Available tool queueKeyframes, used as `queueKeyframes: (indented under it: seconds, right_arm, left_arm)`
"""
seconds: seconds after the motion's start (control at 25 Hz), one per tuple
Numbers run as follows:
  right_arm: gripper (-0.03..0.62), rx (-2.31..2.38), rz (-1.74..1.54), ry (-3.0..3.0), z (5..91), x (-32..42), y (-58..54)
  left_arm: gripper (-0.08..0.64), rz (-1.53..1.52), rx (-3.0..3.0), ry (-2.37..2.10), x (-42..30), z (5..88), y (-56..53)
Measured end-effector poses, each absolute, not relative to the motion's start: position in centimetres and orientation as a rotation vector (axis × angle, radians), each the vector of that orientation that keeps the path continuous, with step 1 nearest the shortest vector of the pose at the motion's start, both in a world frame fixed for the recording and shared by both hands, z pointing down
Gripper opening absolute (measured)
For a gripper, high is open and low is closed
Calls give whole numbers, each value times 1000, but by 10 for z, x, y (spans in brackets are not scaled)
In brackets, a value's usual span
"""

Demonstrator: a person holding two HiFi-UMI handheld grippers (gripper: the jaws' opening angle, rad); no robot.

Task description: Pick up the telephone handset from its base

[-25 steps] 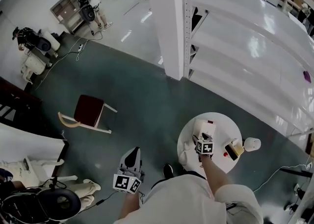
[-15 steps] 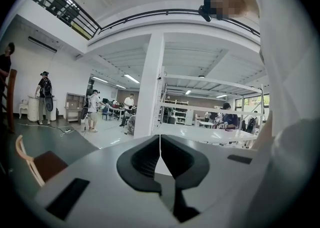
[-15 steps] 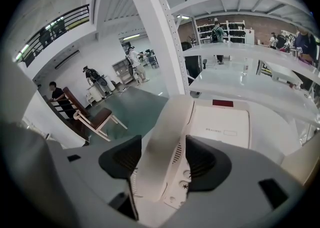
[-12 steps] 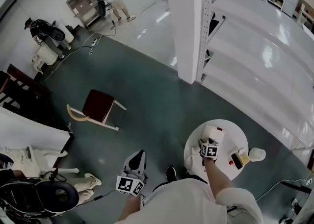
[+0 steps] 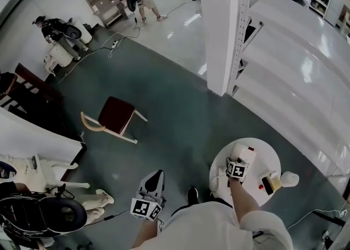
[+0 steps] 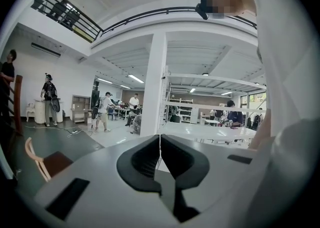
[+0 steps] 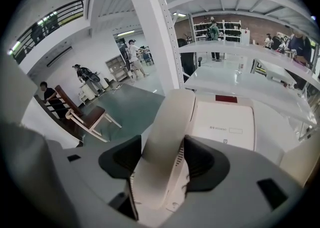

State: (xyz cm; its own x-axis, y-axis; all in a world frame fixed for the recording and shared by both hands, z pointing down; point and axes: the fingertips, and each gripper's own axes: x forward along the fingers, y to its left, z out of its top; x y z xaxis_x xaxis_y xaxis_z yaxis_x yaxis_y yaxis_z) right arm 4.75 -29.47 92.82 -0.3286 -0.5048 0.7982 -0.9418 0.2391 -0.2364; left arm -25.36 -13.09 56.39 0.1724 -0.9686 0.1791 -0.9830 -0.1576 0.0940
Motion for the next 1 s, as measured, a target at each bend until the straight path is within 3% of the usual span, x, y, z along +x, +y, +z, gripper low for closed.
queueKeyframes:
  seconds: [1.0]
  right_arm:
    - [264,1394,940,-1763,930,46,-301]
  left_arm:
    - [21,91,2203,-1945,-271,565,-129]
